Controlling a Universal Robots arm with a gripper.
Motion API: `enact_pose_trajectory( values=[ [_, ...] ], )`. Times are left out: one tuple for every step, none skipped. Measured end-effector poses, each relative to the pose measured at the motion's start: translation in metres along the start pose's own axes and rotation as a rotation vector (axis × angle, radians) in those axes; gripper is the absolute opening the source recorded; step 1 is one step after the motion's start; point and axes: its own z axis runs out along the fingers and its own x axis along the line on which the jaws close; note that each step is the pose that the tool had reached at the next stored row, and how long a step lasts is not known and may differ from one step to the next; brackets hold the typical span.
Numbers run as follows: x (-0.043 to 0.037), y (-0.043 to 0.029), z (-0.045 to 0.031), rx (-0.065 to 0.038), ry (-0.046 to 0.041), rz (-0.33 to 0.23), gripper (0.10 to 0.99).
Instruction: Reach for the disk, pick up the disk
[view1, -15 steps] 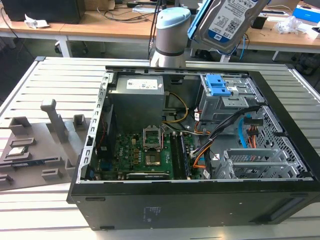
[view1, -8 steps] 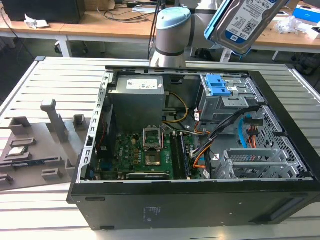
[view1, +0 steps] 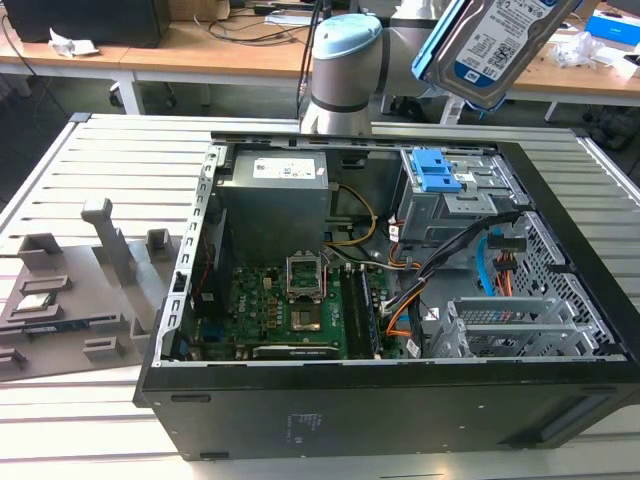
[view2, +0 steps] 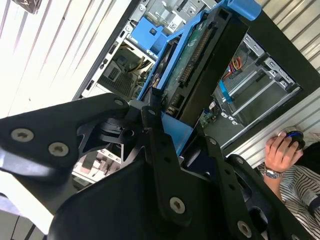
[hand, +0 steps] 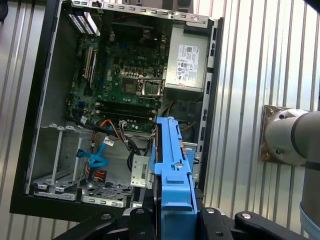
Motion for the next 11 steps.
enact_pose_trajectory(
  values=[
    [0.0000, 0.0000, 0.0000, 0.000, 0.0000, 0.000, 0.369],
    [0.0002, 0.0000, 0.0001, 0.000, -0.0002, 0.000, 0.369],
    [0.0006, 0.0000, 0.0002, 0.000, -0.0002, 0.000, 0.369],
    [0.0010, 0.0001, 0.0002, 0.000, -0.0001, 0.001, 0.369],
    [0.0028, 0.0003, 0.0004, 0.000, -0.0001, 0.002, 0.369],
    [0.0047, 0.0005, 0.0005, 0.000, -0.0001, 0.002, 0.369],
    [0.0062, 0.0007, 0.0006, 0.000, -0.0002, 0.003, 0.369],
    [0.0089, 0.0010, 0.0008, 0.000, -0.0002, 0.003, 0.369],
    [0.0110, 0.0013, 0.0009, 0.000, -0.0002, 0.003, 0.369],
    [0.0138, 0.0016, 0.0010, 0.000, -0.0003, 0.003, 0.369],
    [0.0161, 0.0019, 0.0011, 0.000, -0.0003, 0.003, 0.369]
  ],
)
